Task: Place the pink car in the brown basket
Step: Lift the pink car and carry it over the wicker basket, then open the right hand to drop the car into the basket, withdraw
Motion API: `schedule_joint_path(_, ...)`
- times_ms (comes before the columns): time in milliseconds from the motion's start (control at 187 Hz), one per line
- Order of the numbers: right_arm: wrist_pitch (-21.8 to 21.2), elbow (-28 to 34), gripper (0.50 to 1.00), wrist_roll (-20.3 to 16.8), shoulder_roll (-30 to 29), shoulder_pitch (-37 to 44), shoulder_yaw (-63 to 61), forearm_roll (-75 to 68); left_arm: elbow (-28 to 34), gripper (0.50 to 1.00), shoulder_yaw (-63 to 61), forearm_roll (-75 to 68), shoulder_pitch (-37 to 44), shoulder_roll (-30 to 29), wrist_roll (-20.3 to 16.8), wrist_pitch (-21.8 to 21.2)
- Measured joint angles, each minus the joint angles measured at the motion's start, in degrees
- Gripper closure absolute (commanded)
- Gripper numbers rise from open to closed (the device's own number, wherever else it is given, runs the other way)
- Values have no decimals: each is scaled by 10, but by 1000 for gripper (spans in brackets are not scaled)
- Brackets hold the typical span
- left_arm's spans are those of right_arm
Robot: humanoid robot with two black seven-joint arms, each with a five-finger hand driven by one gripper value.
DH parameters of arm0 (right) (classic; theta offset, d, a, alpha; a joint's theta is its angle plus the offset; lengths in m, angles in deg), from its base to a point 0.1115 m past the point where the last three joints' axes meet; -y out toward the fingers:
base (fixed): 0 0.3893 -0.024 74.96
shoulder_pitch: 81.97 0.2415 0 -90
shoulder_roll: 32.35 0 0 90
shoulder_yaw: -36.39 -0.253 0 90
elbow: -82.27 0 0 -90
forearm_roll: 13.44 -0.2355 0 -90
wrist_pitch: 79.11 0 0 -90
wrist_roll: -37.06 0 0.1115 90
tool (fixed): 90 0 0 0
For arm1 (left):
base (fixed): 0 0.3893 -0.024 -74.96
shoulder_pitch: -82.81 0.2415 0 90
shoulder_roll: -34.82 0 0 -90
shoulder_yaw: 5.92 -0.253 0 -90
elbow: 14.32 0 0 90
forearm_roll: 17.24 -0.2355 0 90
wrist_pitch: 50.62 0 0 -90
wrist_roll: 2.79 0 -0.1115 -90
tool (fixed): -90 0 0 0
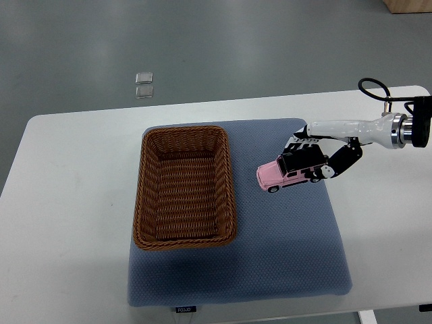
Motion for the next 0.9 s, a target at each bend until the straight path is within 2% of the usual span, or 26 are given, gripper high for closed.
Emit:
schedule_joint_path(240,-7,-73,1000,0,-95,53,8,-16,0,500,0,0,0,0,0,0)
schedule_joint_path(587,0,-224,1000,0,-301,66,32,-11,-1,500,0,0,0,0,0,0)
schedule_joint_path(902,30,-302,1000,6,-391,52,60,-5,-2,500,0,0,0,0,0,0)
